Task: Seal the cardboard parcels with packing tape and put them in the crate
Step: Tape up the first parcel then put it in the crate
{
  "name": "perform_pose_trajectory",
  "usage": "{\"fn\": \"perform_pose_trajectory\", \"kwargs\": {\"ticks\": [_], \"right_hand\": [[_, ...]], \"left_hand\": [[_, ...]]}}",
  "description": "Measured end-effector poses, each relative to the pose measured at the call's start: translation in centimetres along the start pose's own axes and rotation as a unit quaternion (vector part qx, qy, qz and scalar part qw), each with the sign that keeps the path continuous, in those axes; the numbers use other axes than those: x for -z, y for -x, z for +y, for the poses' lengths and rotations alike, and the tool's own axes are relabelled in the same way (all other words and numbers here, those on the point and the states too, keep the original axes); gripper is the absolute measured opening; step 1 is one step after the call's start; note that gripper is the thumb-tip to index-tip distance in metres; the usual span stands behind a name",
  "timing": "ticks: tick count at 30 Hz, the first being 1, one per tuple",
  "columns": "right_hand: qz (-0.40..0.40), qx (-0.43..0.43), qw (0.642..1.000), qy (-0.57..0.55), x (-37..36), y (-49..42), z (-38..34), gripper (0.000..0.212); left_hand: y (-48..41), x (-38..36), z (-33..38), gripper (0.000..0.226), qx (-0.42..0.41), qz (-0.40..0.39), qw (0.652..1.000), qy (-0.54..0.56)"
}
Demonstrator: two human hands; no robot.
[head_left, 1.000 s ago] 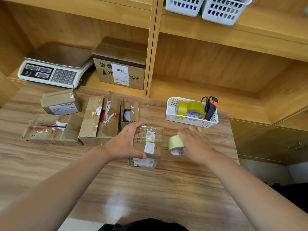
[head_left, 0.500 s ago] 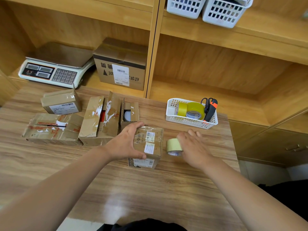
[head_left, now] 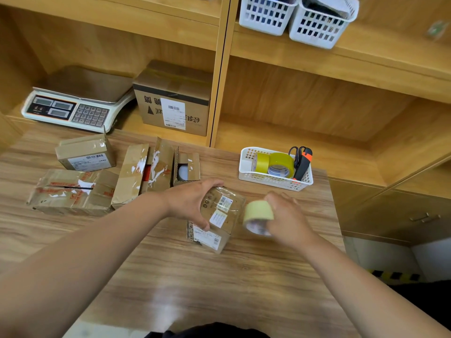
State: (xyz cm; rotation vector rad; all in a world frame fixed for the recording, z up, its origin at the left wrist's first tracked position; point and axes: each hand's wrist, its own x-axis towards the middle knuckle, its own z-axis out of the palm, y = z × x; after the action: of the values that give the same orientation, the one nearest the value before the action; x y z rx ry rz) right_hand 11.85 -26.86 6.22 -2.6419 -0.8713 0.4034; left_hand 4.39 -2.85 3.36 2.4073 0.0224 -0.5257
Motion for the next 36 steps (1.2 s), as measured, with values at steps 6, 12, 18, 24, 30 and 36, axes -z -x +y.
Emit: {"fn": "perform_pose_trajectory", "kwargs": {"ticks": [6,12,18,24,30,36], "right_hand": [[0.049,0.014,0.998,-0.023,3.4,-0.7,-2.6,0.033],[0.062,-0.011,0.997,-0.033,1.8,0.3,-2.1,0.04],[0.055,-0.054,0.991,-0.106,-0.1,2.7,-2.2,0.04],[0.014,-0.099,0.93,-0.355,-1.4,4.4,-2.9,0.032],[0.057,-0.085,0.9,-0.424,-2.7,4.6,-2.8,0.027],[0.054,-0.043,0.886,-0.459,-4.4,5.3,-3.8,0.012]], "left_hand": [[-0.3,0.0,0.6,0.119,-0.007,-0.01,1.0,0.005],[0.2,0.7,0.7,0.117,0.0,-0.031,0.999,0.016],[-0.9,2.1,1.6,0.121,-0.017,-0.067,0.996,-0.049],[-0.1,1.9,1.5,0.098,-0.01,0.134,0.973,-0.187],[2.8,-3.1,3.8,0.007,0.108,0.251,0.937,0.216],[3.0,-5.4,8.4,0.028,0.165,0.195,0.781,0.569]]}}
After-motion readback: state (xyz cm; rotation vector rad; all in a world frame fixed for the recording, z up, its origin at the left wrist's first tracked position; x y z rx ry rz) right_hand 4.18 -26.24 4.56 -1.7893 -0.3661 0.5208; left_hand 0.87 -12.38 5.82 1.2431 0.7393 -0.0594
